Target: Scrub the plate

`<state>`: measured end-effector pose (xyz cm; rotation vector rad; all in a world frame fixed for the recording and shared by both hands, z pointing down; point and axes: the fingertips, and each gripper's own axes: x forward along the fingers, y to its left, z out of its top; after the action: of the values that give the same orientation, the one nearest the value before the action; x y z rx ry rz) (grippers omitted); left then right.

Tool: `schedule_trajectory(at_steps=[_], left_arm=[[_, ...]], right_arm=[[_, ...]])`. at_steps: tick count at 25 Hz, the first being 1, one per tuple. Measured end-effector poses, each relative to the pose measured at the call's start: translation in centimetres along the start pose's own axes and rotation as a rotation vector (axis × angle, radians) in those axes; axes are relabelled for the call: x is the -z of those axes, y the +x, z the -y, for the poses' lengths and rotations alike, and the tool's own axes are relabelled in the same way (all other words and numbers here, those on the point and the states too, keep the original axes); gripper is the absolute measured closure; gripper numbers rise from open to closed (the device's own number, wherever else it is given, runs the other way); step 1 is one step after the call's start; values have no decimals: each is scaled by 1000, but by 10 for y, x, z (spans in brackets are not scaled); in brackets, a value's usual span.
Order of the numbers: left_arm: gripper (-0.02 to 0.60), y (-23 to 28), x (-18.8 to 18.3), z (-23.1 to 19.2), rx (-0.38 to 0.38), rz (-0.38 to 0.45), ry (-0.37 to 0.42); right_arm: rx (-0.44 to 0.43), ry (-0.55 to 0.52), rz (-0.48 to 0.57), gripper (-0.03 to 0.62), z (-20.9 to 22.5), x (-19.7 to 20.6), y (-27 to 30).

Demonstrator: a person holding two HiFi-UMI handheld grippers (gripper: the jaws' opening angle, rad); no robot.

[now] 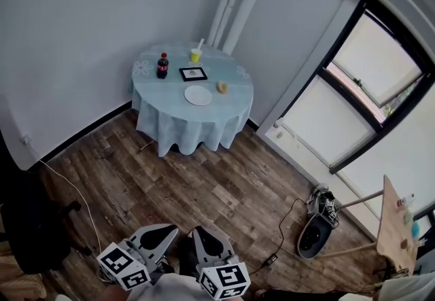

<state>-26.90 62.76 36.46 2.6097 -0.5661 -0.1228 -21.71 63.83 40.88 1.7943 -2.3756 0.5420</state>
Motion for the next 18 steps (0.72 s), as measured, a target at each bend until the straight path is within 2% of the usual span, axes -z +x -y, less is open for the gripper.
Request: schedule_trajectory(at_steps=[2,4,8,14,18], left_arm=[[572,6,-10,4,35,31,10],[572,15,-10,0,35,14,32],[572,31,-10,-21,-17,-1,-6],[572,58,-10,-59,-114,-61,44],[572,82,-12,-81,-153,-79,7]], right_arm=[[-39,27,40,559,1,-8,4],[-60,20,55,559,4,-12,11],[-71,-13,59,559,17,-18,32],[-96,16,54,559,49,-30,65],[-101,-1,12,559,73,-38,90]])
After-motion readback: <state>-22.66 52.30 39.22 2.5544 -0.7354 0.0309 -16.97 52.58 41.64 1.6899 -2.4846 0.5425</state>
